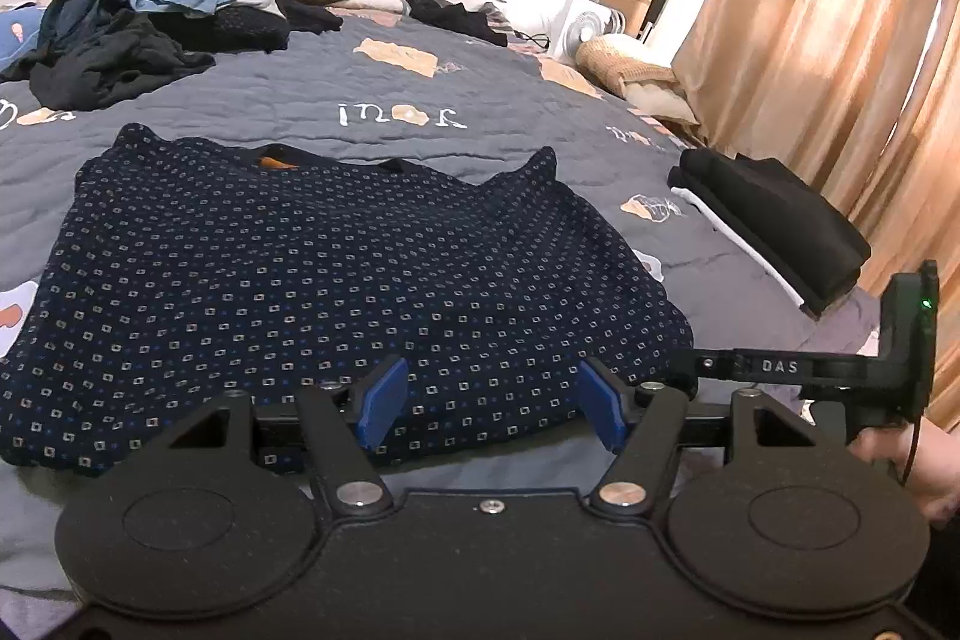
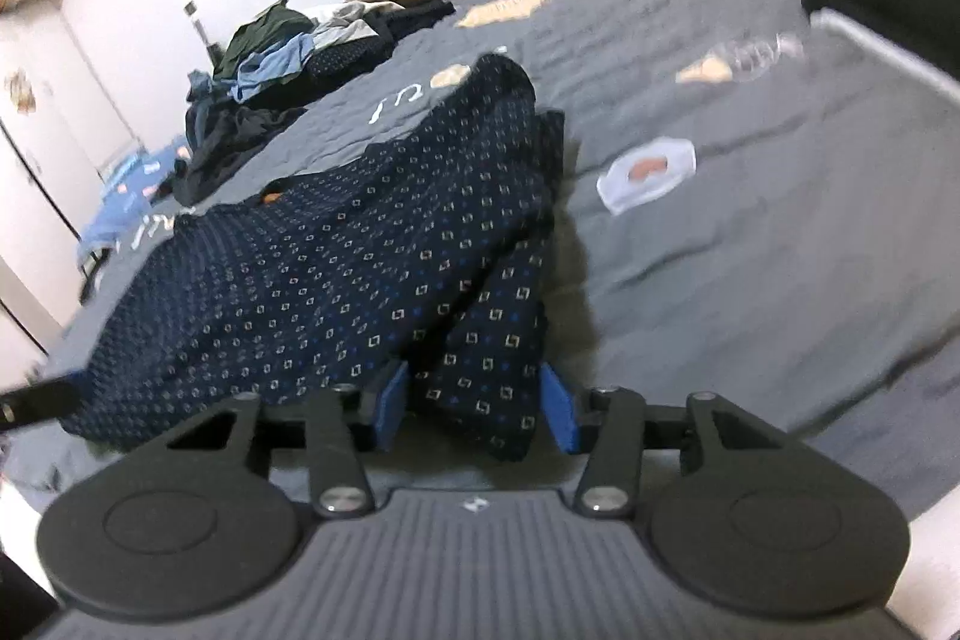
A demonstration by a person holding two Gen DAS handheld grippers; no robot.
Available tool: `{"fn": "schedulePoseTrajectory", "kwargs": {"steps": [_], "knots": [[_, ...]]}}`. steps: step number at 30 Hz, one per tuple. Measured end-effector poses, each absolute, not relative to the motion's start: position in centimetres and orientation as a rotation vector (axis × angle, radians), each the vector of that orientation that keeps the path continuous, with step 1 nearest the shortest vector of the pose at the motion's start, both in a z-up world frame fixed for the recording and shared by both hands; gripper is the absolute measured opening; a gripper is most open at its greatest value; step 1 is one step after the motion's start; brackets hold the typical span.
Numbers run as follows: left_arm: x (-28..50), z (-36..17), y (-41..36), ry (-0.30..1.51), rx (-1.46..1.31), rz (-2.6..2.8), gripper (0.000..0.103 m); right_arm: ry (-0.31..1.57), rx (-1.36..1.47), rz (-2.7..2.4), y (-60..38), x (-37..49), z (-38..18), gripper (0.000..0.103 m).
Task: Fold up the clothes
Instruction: 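Grasp the shirt edge with the right gripper and lift it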
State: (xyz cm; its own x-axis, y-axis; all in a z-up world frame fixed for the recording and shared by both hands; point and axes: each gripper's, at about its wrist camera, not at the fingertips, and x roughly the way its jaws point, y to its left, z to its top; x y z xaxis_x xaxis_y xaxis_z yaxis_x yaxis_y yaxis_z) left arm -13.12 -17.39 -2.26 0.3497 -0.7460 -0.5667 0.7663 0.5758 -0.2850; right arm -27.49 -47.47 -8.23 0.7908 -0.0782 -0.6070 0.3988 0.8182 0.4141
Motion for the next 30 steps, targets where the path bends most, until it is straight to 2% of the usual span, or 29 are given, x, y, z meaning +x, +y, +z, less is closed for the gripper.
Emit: {"fn": "schedulePoseTrajectory", "kwargs": {"steps": [1,2,6,12,15,17,24,27,28,29,30], "knots": [[-13.1,-2.3,-17.5,0.717,0.033,-0.979,0.063,0.605,0.557,-0.276,-47.6,-27.5,-8.3,0.022],[-13.1,-2.3,-17.6,0.719,0.033,-0.977,0.063,0.601,0.553,-0.281,-47.6,-27.5,-8.3,0.012],[-13.0,-2.5,-17.6,0.722,0.034,-0.965,0.064,0.577,0.487,-0.280,-47.4,-28.1,-7.4,0.006],[-13.2,-2.5,-17.7,0.714,0.052,-0.961,0.064,0.533,0.147,-0.359,-45.1,-29.1,-4.6,0.004],[-13.3,-2.5,-17.6,0.711,0.058,-0.961,0.064,0.528,-0.082,-0.416,-43.8,-29.2,-3.9,0.000],[-13.3,-2.6,-17.6,0.713,0.056,-0.960,0.064,0.570,-0.102,-0.391,-44.0,-29.0,-4.4,0.001],[-13.1,-2.5,-17.6,0.716,0.055,-0.959,0.064,0.664,0.154,-0.332,-46.3,-29.0,-5.8,0.005],[-13.0,-2.6,-17.6,0.722,0.054,-0.956,0.064,0.630,0.227,-0.337,-46.8,-30.3,-5.2,0.021],[-13.0,-2.6,-17.6,0.722,0.055,-0.957,0.064,0.622,0.237,-0.330,-46.7,-30.6,-5.1,0.036],[-13.1,-2.6,-17.7,0.722,0.057,-0.959,0.064,0.615,0.246,-0.321,-46.7,-30.8,-5.1,0.045],[-13.2,-2.6,-17.7,0.721,0.060,-0.960,0.064,0.617,0.251,-0.304,-46.5,-30.7,-5.1,0.046]]}}
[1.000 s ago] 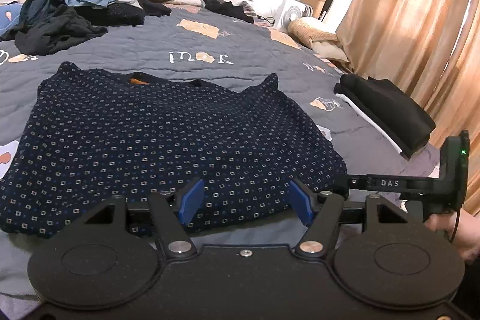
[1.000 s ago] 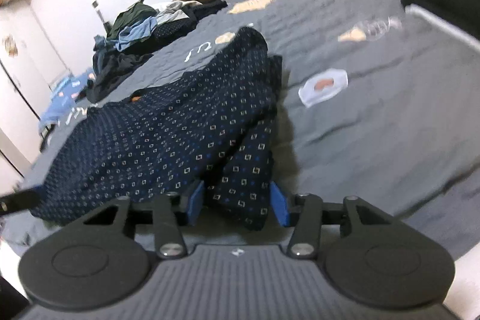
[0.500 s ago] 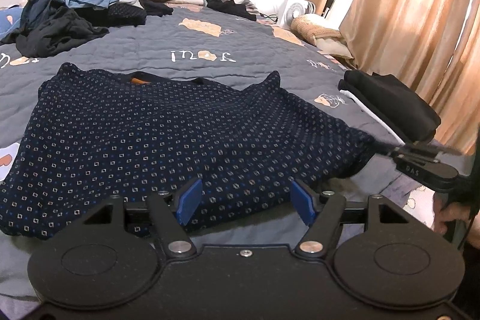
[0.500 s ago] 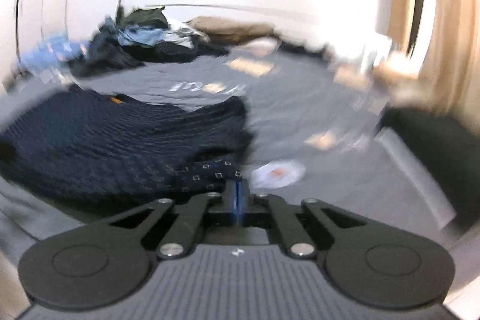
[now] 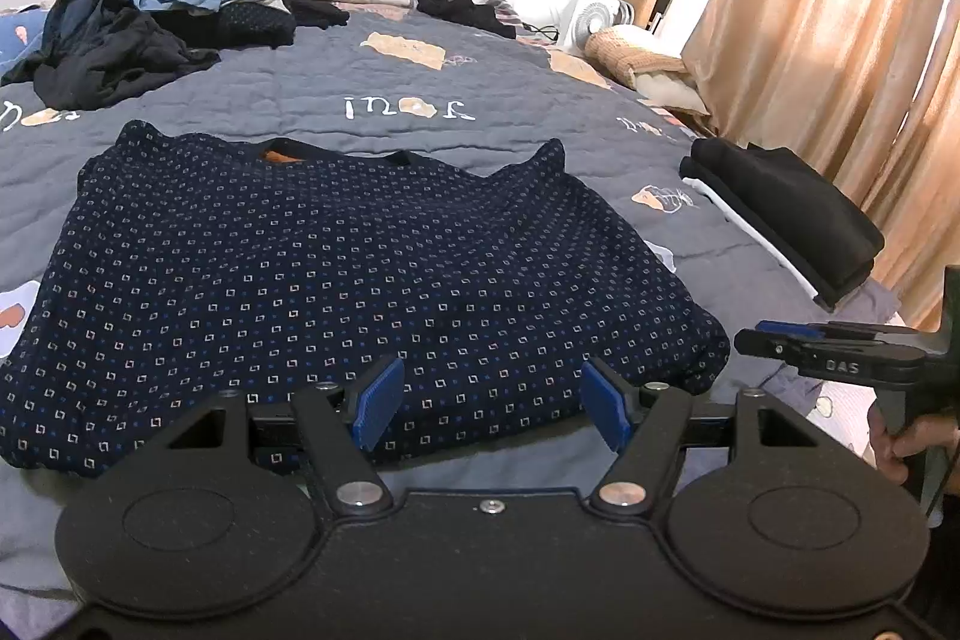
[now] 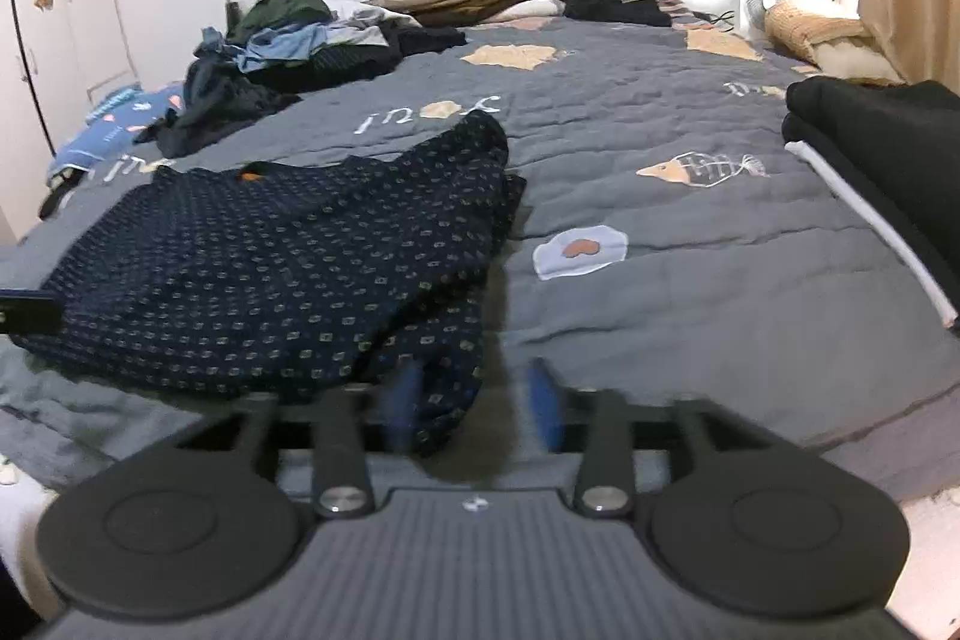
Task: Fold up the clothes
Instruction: 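Grasp the shirt edge with the right gripper and lift it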
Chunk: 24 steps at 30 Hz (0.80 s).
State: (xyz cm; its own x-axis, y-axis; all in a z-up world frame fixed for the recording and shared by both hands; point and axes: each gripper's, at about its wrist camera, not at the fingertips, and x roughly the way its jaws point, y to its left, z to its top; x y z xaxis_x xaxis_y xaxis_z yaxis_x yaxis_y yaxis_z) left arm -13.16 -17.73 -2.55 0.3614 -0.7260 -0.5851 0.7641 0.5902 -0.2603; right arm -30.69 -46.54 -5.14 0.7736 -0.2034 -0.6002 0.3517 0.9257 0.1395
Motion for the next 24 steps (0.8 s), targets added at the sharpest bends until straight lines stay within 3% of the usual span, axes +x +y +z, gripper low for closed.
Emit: {"fn": "schedulePoseTrajectory", "kwargs": {"steps": [4,12,13,16,24], "knots": [[-13.3,-2.5,-17.9,0.723,0.063,-0.963,0.064,0.677,0.193,-0.229,-45.4,-29.7,-6.2,0.051],[-13.7,-2.7,-18.3,0.729,0.080,-0.964,0.064,0.762,-0.025,-0.244,-43.4,-26.6,-8.5,0.051],[-13.7,-2.7,-18.3,0.730,0.083,-0.962,0.064,0.758,-0.039,-0.247,-43.3,-26.4,-8.6,0.046],[-13.6,-2.7,-18.2,0.735,0.081,-0.954,0.064,0.704,-0.080,-0.248,-42.9,-26.7,-8.2,0.014],[-13.5,-2.8,-18.0,0.741,0.080,-0.955,0.064,0.644,-0.496,-0.268,-40.8,-27.8,-7.5,0.008]]}}
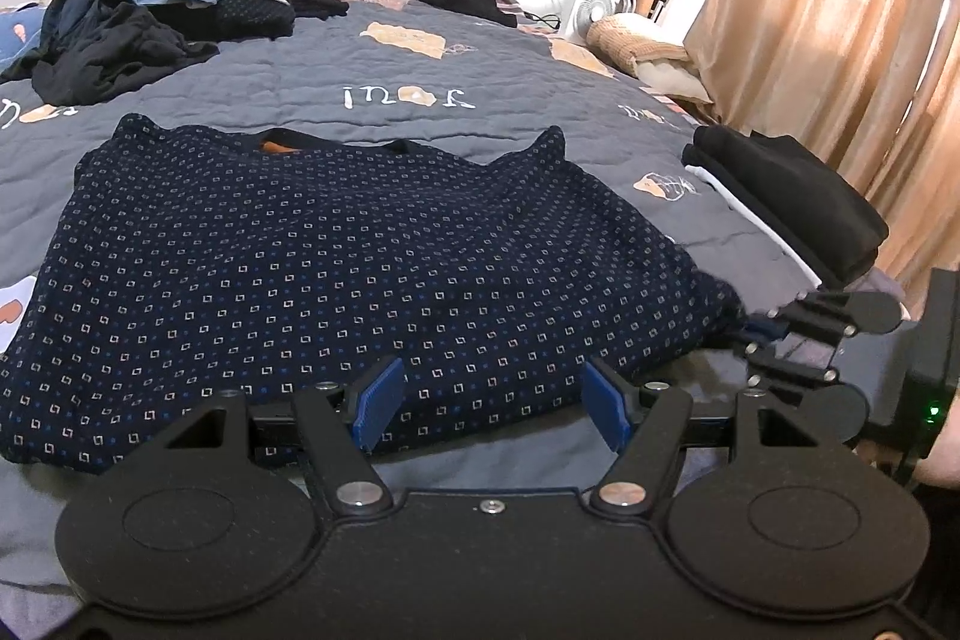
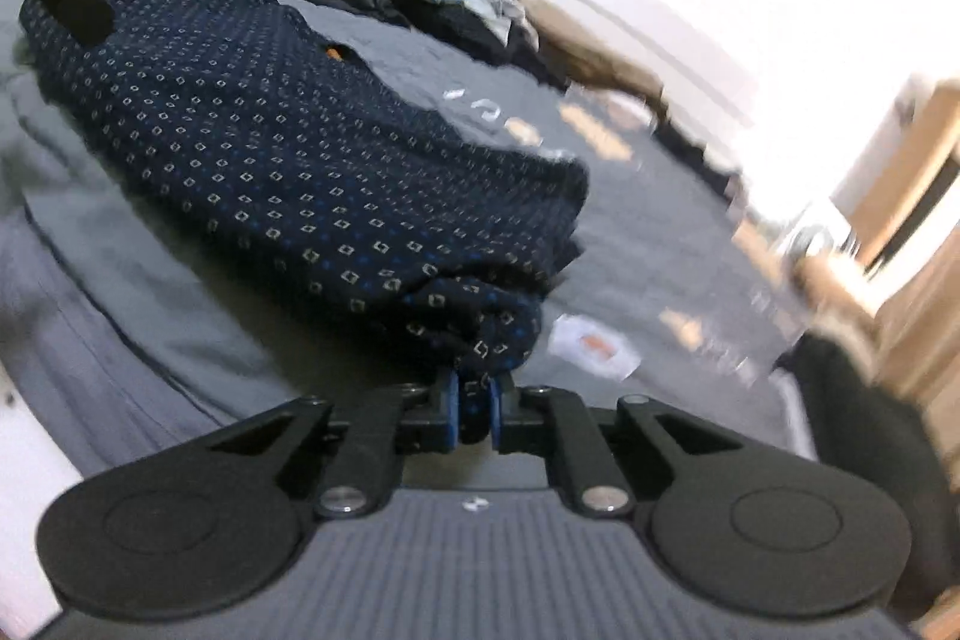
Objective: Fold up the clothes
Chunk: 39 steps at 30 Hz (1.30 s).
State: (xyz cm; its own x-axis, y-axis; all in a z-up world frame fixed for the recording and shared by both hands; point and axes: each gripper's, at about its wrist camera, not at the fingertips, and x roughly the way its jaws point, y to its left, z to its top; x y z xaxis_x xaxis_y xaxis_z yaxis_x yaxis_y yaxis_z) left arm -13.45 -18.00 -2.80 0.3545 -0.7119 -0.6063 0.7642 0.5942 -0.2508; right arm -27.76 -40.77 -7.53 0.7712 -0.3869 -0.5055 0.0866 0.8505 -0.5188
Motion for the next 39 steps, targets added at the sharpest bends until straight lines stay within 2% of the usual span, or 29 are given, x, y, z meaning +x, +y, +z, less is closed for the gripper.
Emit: {"fn": "schedulePoseTrajectory", "kwargs": {"steps": [6,7,8,12,15,17,19,20,30,33,34,35,39], "knots": [[-13.5,-3.0,-17.9,0.745,0.087,-0.959,0.064,0.671,-0.528,-0.342,-42.4,-28.3,-7.5,0.007],[-13.5,-3.0,-17.8,0.745,0.086,-0.960,0.064,0.701,-0.548,-0.371,-42.7,-28.1,-8.0,0.000],[-13.5,-2.9,-17.8,0.745,0.084,-0.960,0.064,0.729,-0.563,-0.400,-43.0,-27.9,-8.5,0.000],[-13.5,-2.7,-18.1,0.744,0.080,-0.962,0.064,0.732,-0.391,-0.433,-45.0,-28.3,-7.8,0.001],[-13.6,-2.6,-18.2,0.744,0.081,-0.967,0.064,0.646,-0.163,-0.413,-46.2,-29.3,-5.7,0.006],[-13.7,-2.7,-18.3,0.743,0.086,-0.968,0.064,0.597,0.014,-0.373,-47.2,-29.8,-4.6,0.015],[-13.8,-2.7,-18.4,0.743,0.089,-0.968,0.064,0.560,0.211,-0.327,-48.7,-30.2,-4.1,0.041],[-13.8,-2.7,-18.4,0.743,0.090,-0.967,0.064,0.549,0.301,-0.300,-49.3,-30.4,-4.2,0.046],[-13.8,-2.9,-18.6,0.742,0.098,-0.963,0.065,0.637,0.535,-0.243,-50.8,-27.8,-7.1,0.047],[-13.9,-2.9,-18.5,0.741,0.102,-0.963,0.065,0.635,0.582,-0.205,-50.6,-27.4,-7.5,0.042],[-13.9,-2.9,-18.5,0.741,0.103,-0.962,0.065,0.632,0.591,-0.201,-50.6,-27.3,-7.6,0.031],[-13.9,-2.9,-18.5,0.742,0.103,-0.961,0.065,0.626,0.605,-0.204,-50.8,-27.2,-7.7,0.006],[-13.7,-3.0,-18.2,0.744,0.095,-0.955,0.065,0.558,0.613,-0.234,-51.2,-27.9,-7.2,0.006]]}}
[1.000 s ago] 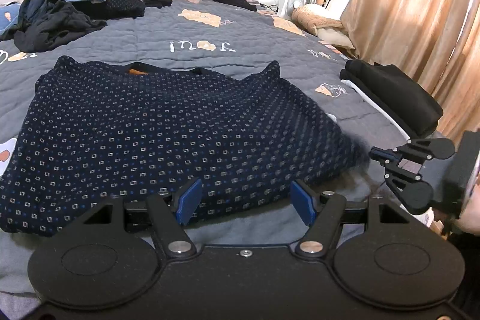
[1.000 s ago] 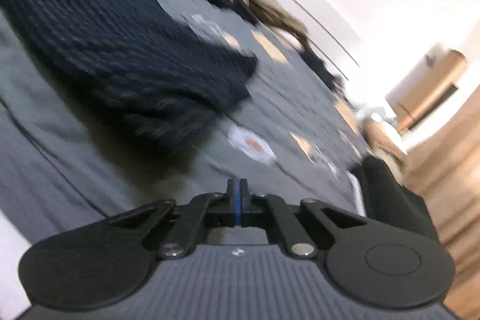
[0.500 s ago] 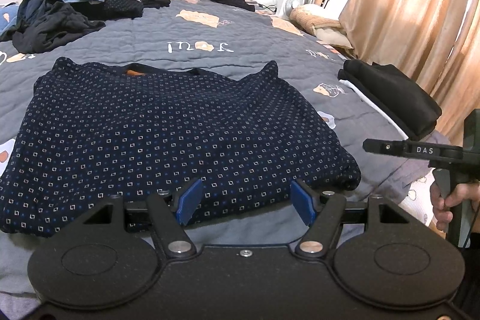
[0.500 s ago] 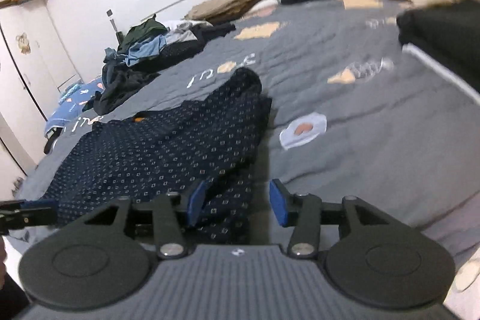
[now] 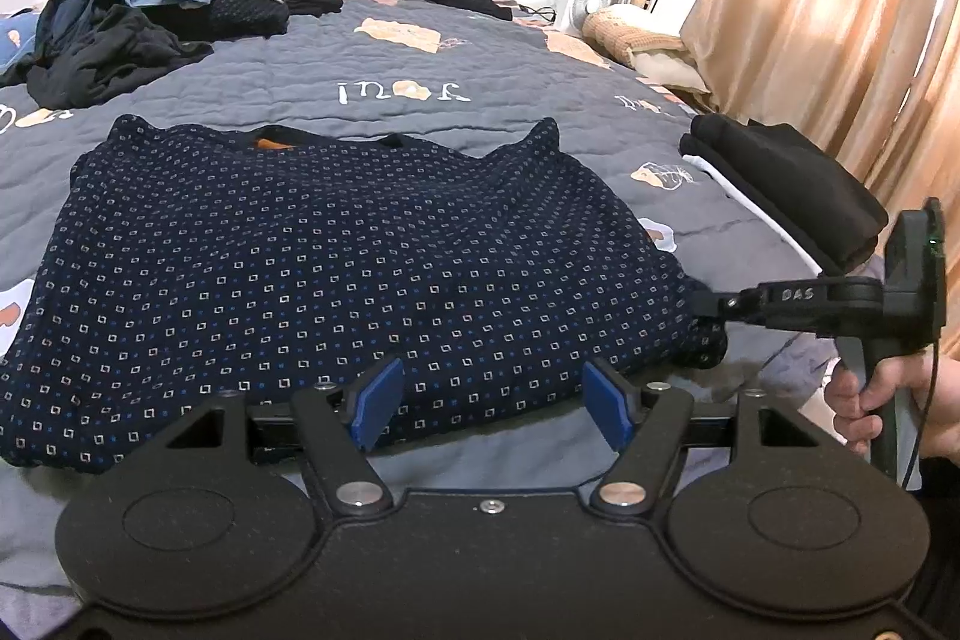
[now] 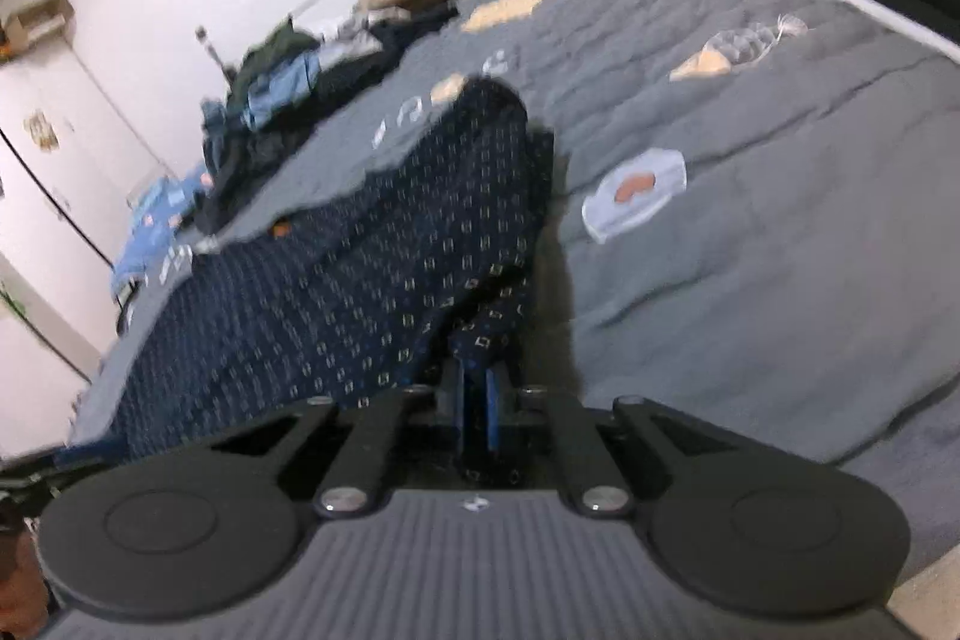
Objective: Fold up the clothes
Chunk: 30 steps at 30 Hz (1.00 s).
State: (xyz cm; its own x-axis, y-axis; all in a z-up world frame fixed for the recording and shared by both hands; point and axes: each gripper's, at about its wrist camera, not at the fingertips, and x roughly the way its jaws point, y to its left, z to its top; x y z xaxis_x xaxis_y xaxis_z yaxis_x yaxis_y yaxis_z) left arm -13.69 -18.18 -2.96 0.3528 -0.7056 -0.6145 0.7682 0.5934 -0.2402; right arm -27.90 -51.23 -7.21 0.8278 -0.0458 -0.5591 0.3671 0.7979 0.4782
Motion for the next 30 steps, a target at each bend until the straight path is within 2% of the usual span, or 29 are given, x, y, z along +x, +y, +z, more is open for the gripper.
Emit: {"fn": "schedulePoseTrajectory", "kwargs": {"steps": [4,8,16,20,25,30], "knots": [[-13.6,-2.9,-18.0,0.746,0.087,-0.954,0.065,0.459,0.615,-0.295,-52.0,-29.9,-5.7,0.005],[-13.7,-3.0,-18.1,0.745,0.102,-0.964,0.065,0.444,0.525,-0.322,-51.7,-30.0,-5.1,0.005],[-14.0,-3.5,-18.7,0.729,0.154,-0.947,0.066,0.588,0.396,-0.273,-50.5,-29.1,-5.4,0.008],[-15.2,-3.6,-19.7,0.676,0.225,-0.958,0.075,0.598,0.403,-0.285,-50.6,-30.1,-5.0,0.017],[-17.4,-3.9,-21.8,0.569,0.368,-0.971,0.075,0.632,0.377,-0.214,-49.5,-30.5,-5.4,0.035],[-18.4,-4.5,-23.5,0.543,0.430,-0.978,0.075,0.695,0.260,-0.152,-47.4,-30.2,-6.6,0.042]]}}
